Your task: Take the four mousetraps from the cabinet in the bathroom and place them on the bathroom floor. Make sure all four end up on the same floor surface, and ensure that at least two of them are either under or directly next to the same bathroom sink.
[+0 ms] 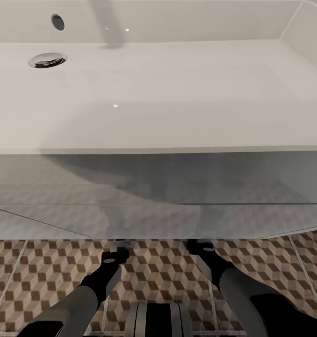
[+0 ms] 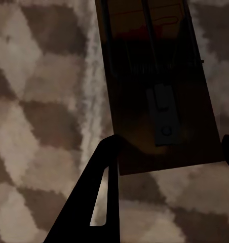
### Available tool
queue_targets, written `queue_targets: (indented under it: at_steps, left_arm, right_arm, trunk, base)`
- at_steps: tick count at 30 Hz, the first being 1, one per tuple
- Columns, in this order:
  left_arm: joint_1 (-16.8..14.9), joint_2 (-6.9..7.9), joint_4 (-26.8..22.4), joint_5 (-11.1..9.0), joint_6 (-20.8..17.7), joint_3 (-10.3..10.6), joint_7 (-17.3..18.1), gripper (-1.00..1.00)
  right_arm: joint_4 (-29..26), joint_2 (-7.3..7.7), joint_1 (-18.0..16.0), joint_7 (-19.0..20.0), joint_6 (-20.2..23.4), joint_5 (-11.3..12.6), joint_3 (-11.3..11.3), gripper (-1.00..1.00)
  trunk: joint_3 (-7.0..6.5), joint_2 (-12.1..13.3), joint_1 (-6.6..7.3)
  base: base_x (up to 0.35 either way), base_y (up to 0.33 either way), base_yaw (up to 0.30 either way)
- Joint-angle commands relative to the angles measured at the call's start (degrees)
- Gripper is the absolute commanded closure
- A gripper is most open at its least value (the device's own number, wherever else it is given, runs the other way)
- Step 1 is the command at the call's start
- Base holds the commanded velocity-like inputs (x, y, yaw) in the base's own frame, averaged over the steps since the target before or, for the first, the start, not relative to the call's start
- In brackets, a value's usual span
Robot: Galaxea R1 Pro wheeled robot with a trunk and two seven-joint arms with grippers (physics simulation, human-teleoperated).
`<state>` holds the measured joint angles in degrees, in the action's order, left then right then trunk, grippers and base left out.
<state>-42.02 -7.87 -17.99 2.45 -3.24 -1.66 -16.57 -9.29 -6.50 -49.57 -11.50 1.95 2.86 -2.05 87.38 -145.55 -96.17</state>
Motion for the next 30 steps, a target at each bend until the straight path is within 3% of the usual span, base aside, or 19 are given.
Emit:
queue_targets:
  at_steps: [1, 30]
  left_arm:
    - [0.0, -0.04, -0.1, 0.3, -0.4, -0.2, -0.1, 1.0]
    - [0.0, 0.04, -0.3, 0.3, 0.0, -0.2, -0.1, 1.0]
  right_arm:
    - [0.0, 0.0, 0.0, -0.2, 0.2, 0.3, -0.2, 1.0]
    - [0.2, 0.0, 0.0, 0.8, 0.1, 0.3, -0.2, 1.0]
  trunk:
    - [0.03, 0.0, 0.01]
    - [0.03, 0.0, 0.01]
  base:
    - [0.0, 0.0, 0.0]
    - [0.02, 0.0, 0.0]
